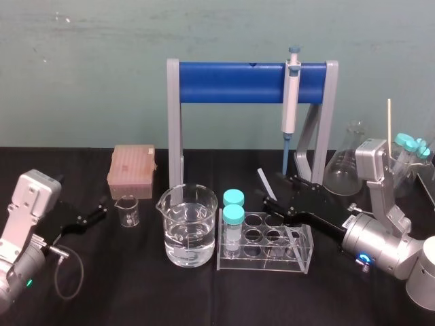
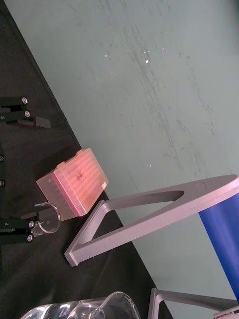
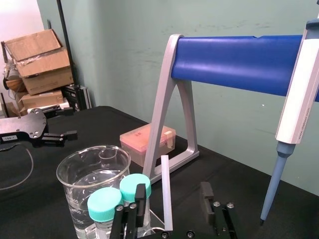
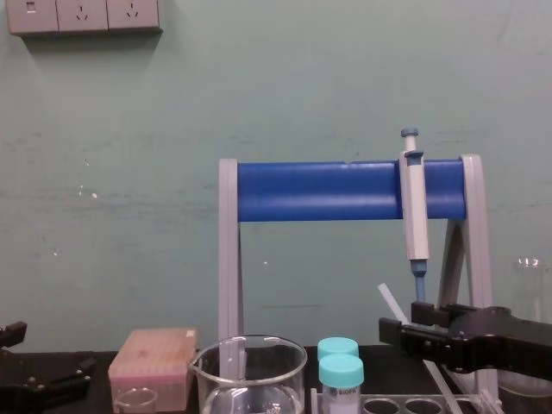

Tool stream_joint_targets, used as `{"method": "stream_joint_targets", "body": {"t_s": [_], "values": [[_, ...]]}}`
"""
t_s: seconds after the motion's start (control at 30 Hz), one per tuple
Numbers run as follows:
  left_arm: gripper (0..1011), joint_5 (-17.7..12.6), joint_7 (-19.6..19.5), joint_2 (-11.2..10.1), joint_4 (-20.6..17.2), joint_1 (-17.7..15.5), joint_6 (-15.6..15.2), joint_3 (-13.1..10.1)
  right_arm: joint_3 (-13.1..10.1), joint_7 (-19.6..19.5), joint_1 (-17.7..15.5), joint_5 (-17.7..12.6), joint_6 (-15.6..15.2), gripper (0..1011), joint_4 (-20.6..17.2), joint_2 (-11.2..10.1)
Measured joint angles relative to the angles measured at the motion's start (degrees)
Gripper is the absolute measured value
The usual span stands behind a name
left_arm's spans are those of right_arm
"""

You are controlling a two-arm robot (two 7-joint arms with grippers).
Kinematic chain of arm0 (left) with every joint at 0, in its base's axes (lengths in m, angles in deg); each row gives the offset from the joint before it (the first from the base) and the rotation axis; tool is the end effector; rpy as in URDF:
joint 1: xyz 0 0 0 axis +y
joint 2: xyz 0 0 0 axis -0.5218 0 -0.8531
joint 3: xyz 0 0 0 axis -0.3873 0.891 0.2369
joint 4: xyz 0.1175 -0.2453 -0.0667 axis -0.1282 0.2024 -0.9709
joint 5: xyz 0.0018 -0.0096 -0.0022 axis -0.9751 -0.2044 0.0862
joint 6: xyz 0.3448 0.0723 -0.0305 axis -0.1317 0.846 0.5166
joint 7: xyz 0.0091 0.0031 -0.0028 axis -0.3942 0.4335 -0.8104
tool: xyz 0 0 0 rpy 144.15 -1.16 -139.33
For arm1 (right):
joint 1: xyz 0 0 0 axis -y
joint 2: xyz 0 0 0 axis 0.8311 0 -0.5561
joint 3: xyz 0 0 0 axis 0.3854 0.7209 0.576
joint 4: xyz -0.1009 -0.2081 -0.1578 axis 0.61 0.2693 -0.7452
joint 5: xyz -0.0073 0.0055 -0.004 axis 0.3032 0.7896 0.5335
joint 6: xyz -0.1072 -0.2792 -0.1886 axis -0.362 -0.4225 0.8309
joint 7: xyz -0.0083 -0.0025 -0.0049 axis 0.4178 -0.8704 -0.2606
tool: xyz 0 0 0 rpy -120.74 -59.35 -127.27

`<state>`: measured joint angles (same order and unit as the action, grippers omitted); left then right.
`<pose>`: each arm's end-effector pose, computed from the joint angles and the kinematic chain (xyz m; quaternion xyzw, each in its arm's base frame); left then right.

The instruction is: Pick up the stirring rod with one hand, then place it down.

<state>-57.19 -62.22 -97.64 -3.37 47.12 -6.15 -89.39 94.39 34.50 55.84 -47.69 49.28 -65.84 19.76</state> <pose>0.3988 0.0651 -0.3027 0.1415 -0.1325 0.5799 0.7913 0.4526 -0.0321 -0.2791 -0.0259 -0.0026 -0.3733 0.9273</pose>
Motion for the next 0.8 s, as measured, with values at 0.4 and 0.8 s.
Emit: {"method": "stream_joint_targets", "body": {"t_s": [0.4, 0.8], "values": [[1000, 0.0, 0.0, 0.0, 0.0, 0.0, 0.0, 0.0, 0.0, 0.0, 0.0, 0.0, 0.1, 287, 0.0, 0.0], [1000, 0.0, 0.0, 0.0, 0.0, 0.0, 0.0, 0.0, 0.0, 0.0, 0.0, 0.0, 0.1, 60, 0.0, 0.0]]}}
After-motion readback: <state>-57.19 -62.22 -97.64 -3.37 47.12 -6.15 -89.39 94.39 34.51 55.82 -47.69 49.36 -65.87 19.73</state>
